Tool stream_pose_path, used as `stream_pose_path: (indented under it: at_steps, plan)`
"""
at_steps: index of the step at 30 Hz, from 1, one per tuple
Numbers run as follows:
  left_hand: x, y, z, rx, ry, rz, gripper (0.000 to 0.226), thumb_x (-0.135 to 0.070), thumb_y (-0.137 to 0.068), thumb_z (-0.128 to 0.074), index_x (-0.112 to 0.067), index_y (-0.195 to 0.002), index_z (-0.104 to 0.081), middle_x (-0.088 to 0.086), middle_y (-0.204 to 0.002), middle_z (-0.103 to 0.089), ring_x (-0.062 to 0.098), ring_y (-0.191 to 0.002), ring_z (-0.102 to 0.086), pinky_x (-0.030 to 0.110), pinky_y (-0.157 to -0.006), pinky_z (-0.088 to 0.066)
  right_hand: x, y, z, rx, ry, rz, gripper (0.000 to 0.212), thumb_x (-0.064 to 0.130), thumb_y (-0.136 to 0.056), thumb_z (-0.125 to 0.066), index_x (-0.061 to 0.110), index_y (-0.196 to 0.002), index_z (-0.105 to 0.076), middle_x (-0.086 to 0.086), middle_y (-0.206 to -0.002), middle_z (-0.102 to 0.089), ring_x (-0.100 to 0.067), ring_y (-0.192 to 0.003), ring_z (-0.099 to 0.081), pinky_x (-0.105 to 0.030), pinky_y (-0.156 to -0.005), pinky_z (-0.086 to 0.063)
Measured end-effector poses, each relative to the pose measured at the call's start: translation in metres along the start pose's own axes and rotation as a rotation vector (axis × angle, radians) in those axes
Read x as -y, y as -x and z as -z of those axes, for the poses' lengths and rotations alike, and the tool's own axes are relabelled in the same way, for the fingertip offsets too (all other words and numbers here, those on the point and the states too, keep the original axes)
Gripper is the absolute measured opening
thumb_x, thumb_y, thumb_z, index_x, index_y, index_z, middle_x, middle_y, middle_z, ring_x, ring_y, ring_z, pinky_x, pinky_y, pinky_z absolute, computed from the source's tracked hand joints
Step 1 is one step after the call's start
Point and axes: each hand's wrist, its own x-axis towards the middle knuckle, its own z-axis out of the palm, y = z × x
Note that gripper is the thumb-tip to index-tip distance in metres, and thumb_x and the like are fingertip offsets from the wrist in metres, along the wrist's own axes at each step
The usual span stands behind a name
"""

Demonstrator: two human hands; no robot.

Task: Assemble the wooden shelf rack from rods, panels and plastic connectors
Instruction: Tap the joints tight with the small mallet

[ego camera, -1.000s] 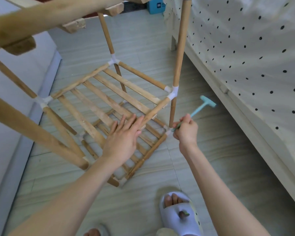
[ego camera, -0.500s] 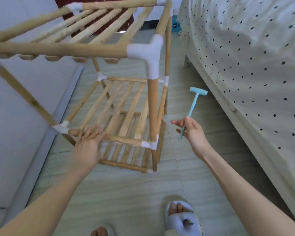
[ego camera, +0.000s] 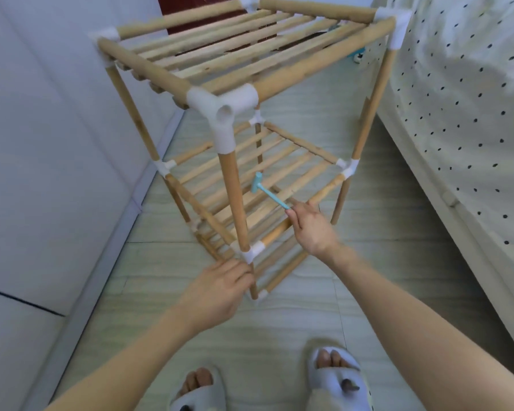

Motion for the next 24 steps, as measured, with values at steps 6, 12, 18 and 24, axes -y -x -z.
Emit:
stream_pose_path:
  at_steps: [6,12,18,24]
  plan:
    - [-0.019,-0.013,-0.002,0.108,-0.257,-0.002,0.057,-0.018,-0.078,-0.029,-0.010,-0.123,-0.062,0.007,-0.131,-0.057,0.022,-0.125,-0.051,0.031,-0.096,-0.048,0.010,0.009,0.005,-0.007,0.044,-0.046,0.042,0.028,-0.102,-0.027,0.001,-0.107,-0.059,-0.018,-0.106,-0.061,-0.031,-0.108,-0.049,-0.038,-0.092,-0.036]
    - [0.004,0.008,-0.004,0.144,-0.264,0.319,0.069,-0.005,-0.048,-0.071,0.003,-0.116,-0.064,0.018,-0.123,-0.061,0.031,-0.114,-0.059,0.043,-0.091,-0.051,0.044,0.034,0.002,0.027,-0.265,-0.095,0.041,0.029,-0.103,-0.028,0.012,-0.107,-0.064,-0.008,-0.110,-0.064,-0.022,-0.106,-0.055,-0.028,-0.086,-0.038]
    - [0.027,-0.003,-0.022,0.281,-0.205,0.543,0.078,-0.025,-0.091,-0.045,-0.009,-0.150,0.004,0.020,-0.156,0.002,0.035,-0.144,0.001,0.045,-0.116,0.006,0.028,0.097,0.011,-0.123,-0.620,-0.236,0.033,0.021,-0.102,-0.030,0.020,-0.074,-0.046,0.001,-0.069,-0.061,-0.014,-0.053,-0.053,-0.028,-0.056,-0.045]
    - [0.029,-0.045,-0.035,0.260,-0.126,0.345,0.074,-0.030,-0.096,-0.039,-0.031,-0.148,0.014,0.017,-0.150,-0.011,0.033,-0.141,-0.006,0.051,-0.114,0.004,-0.040,0.166,0.029,-0.135,-0.209,-0.262,0.020,0.022,-0.100,-0.037,0.018,-0.084,-0.048,0.006,-0.053,-0.039,-0.013,-0.051,-0.037,-0.034,-0.057,-0.033]
